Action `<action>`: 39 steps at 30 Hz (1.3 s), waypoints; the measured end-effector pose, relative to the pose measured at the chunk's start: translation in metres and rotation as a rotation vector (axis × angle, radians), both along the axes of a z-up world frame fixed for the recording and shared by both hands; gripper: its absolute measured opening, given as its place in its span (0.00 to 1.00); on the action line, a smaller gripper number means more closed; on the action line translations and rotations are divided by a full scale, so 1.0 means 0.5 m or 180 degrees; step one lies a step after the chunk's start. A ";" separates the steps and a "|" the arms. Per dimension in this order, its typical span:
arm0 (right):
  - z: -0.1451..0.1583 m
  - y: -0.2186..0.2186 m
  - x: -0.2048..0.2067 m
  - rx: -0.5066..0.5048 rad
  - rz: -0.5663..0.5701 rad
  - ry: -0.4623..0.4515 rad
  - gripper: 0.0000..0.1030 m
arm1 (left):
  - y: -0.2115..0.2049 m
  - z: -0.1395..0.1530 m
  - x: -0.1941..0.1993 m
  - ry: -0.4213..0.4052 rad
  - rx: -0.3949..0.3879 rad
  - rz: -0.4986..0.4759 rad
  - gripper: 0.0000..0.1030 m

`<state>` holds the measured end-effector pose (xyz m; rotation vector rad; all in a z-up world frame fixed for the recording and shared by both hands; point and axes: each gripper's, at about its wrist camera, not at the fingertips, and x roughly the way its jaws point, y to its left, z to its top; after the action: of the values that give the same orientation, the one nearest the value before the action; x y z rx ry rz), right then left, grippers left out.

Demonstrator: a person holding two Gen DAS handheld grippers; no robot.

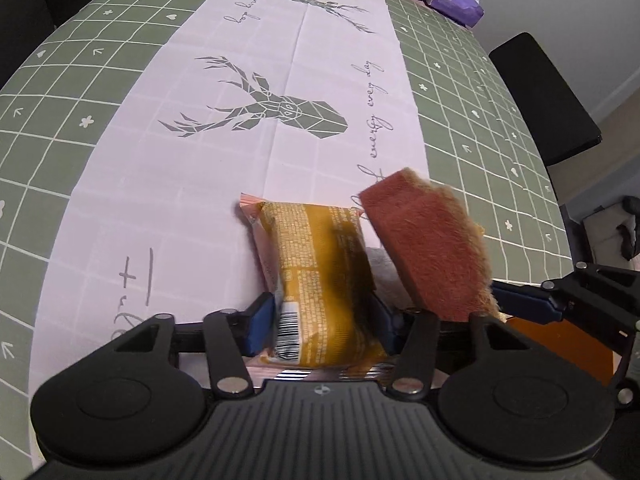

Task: Organize soft objects
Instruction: 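Grasp the yellow snack packet with the left gripper while the right lifts the sponge, then carry the sponge and snack packet over the orange box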

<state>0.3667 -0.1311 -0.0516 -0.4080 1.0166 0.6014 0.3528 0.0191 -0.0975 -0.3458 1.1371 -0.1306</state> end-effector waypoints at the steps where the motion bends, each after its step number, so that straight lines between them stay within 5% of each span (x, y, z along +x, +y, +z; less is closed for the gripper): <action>1: -0.001 0.002 -0.002 -0.0011 -0.0005 -0.0012 0.40 | -0.002 0.002 -0.002 -0.0015 0.0016 0.0012 0.46; 5: 0.009 0.002 -0.011 -0.0048 -0.0016 -0.0141 0.36 | -0.008 0.023 -0.013 -0.0163 0.0089 0.0012 0.36; 17: 0.085 -0.028 -0.079 0.0116 -0.0135 -0.0445 0.35 | 0.001 0.122 -0.090 -0.0740 0.0016 0.0134 0.33; 27: 0.157 -0.062 -0.205 0.0469 -0.0423 -0.0600 0.35 | 0.008 0.226 -0.232 -0.1323 -0.0010 0.0037 0.34; 39: 0.128 -0.104 -0.446 0.0906 -0.0517 -0.0788 0.35 | 0.012 0.207 -0.424 -0.1500 -0.0019 -0.0165 0.34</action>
<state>0.1437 -0.1830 0.0126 -0.1418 0.7068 0.5250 0.1405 0.0251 0.0059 -0.2721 0.6796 -0.2472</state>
